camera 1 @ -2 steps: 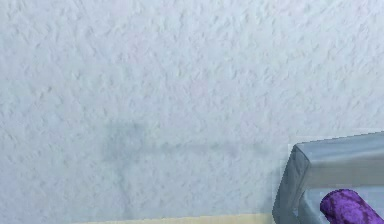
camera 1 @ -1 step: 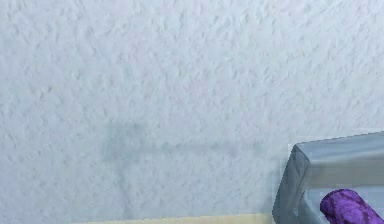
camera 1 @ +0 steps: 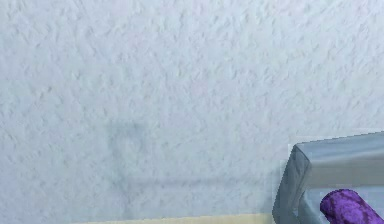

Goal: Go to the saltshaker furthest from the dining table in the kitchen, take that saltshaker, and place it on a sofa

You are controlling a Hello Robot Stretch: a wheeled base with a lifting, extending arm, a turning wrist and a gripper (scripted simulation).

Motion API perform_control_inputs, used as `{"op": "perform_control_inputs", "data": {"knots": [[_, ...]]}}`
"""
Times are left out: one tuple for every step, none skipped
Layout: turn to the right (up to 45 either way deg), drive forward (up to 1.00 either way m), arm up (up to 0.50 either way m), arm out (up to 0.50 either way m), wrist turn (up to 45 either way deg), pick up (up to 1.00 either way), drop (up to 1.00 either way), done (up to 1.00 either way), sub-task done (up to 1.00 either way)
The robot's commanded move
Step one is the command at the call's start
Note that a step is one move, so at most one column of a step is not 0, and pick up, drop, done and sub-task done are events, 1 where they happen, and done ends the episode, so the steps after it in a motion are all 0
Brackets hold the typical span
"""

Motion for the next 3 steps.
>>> {"op": "perform_control_inputs", "data": {"knots": [[0.0, 0.00, -0.32, 0.00, 0.0, 0.00, 0.00, 0.00, 0.00], [0.0, 0.00, 0.00, 0.00, 0.0, 0.00, 1.00, 0.00, 0.00], [0.0, 0.00, 0.10, 0.00, 0.0, 0.00, 0.00, 0.00, 0.00]]}}
